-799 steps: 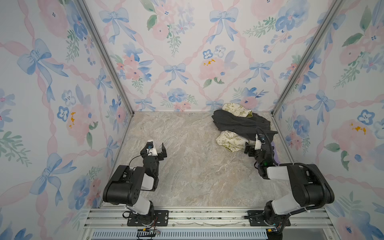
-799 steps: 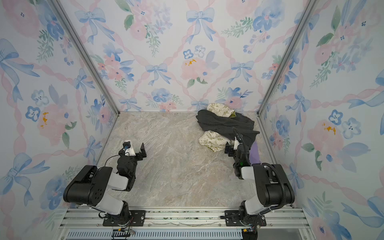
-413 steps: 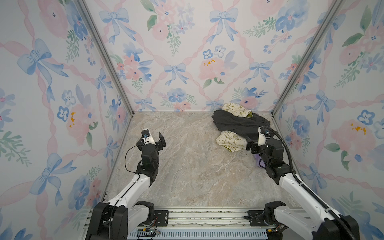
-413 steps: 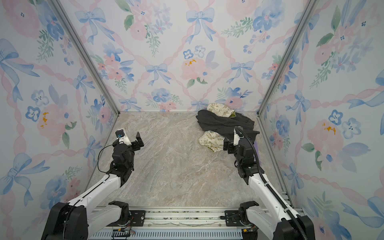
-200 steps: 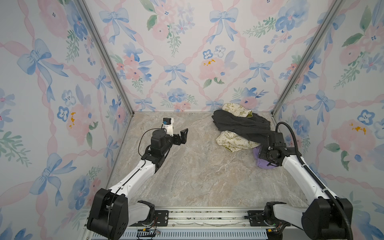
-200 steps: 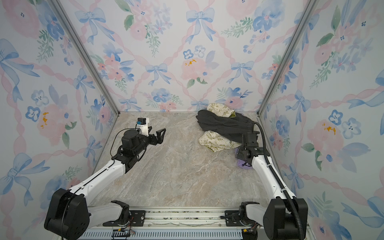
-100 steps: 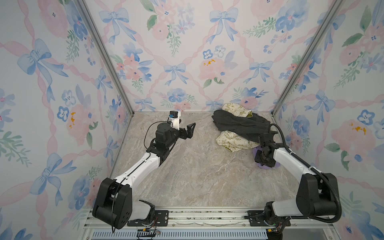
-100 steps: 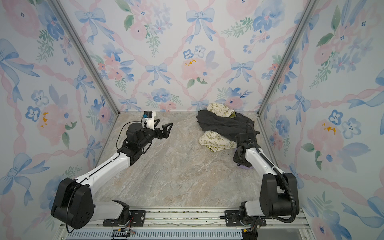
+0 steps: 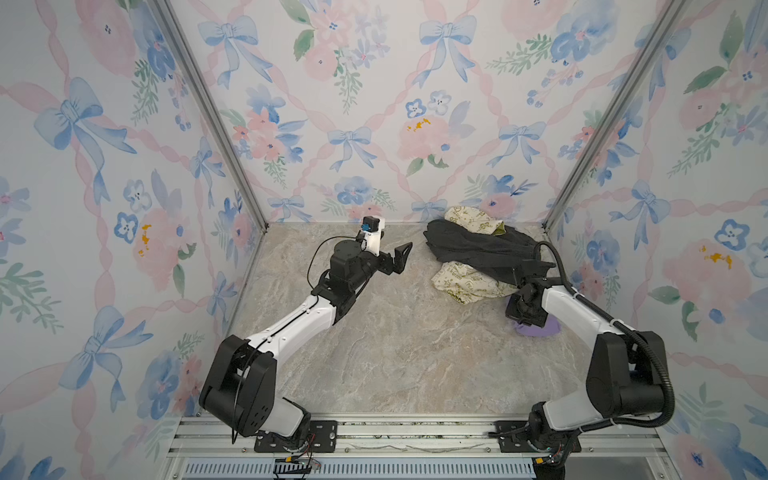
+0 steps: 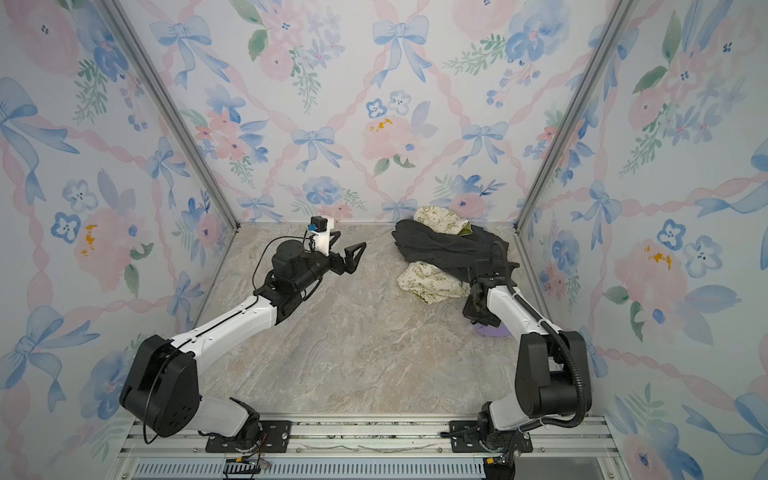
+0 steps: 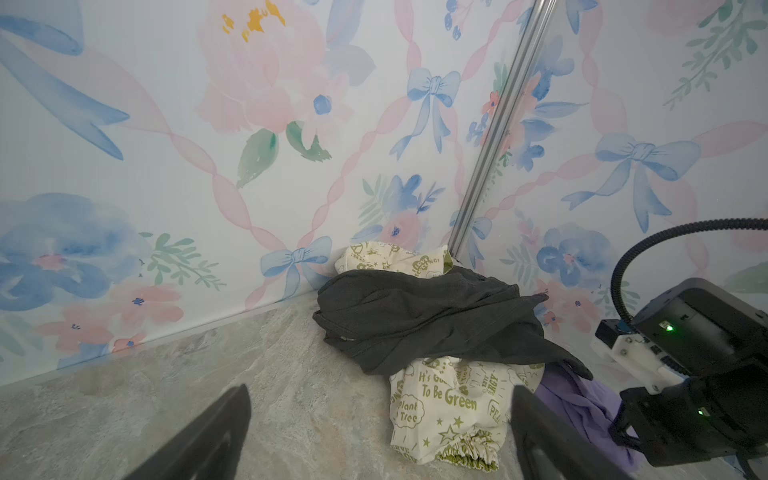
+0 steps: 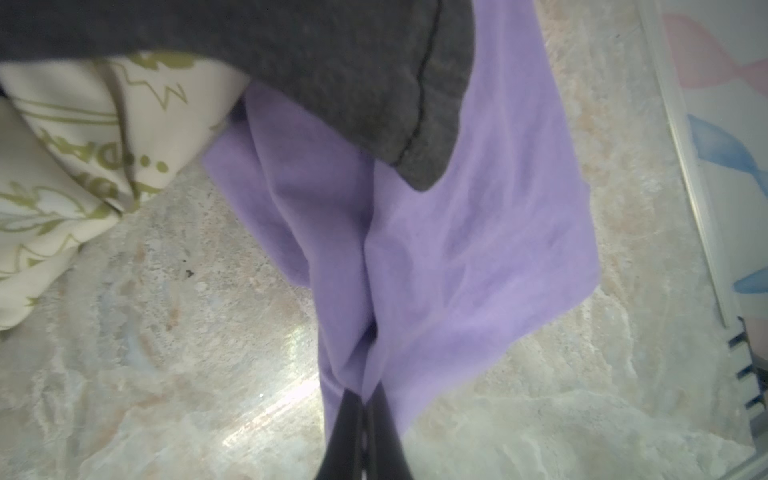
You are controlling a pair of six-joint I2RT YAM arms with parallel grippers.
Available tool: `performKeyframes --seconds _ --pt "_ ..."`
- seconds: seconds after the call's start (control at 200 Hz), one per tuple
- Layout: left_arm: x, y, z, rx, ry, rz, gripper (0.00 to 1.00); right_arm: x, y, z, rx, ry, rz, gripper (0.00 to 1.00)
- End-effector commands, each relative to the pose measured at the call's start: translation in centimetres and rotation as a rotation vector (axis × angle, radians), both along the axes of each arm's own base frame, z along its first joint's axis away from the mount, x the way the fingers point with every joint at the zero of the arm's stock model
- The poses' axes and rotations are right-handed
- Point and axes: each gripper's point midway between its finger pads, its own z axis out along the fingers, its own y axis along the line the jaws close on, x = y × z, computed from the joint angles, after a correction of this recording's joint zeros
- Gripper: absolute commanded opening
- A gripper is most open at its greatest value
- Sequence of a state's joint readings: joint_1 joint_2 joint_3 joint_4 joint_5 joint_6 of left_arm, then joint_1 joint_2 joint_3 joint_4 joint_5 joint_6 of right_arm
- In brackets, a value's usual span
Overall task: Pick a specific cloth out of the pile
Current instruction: 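Lower the right gripper onto the lavender shirt edge while the left gripper advances, then grasp the lavender shirt with the right gripper and lift it up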
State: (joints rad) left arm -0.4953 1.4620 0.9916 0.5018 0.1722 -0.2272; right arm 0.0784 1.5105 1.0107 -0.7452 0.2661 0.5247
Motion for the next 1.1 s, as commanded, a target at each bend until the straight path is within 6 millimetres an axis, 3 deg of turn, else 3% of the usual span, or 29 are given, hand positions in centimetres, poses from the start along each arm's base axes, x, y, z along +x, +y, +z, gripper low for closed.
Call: performKeyframes --seconds 0.0,0.255,0.475,0.76,1.095 --pt "0.1 -1.2 1.7 0.008 -0.078 -0.02 0.98 1.0 0.2 3.5 0.0 -0.086 0.002 0.0" --pt "-0.5 -3.3 1.3 0.031 -0.098 -0.058 0.97 3.2 -0.1 11.1 -0.028 -0.31 0.02 0.0" --pt "-1.4 -5.0 1.0 0.065 -0.134 -0.116 0.97 4.3 -0.3 16.4 -0.044 -0.469 0.037 0.0" --pt "-3.0 -6.9 0.7 0.108 -0.187 -0.203 0.98 4.7 -0.6 22.5 -0.06 -0.642 0.034 0.0" --pt "-3.7 -7.6 0.9 0.115 -0.218 -0.25 0.98 4.0 -1.3 29.7 -0.092 -0.842 0.014 0.0"
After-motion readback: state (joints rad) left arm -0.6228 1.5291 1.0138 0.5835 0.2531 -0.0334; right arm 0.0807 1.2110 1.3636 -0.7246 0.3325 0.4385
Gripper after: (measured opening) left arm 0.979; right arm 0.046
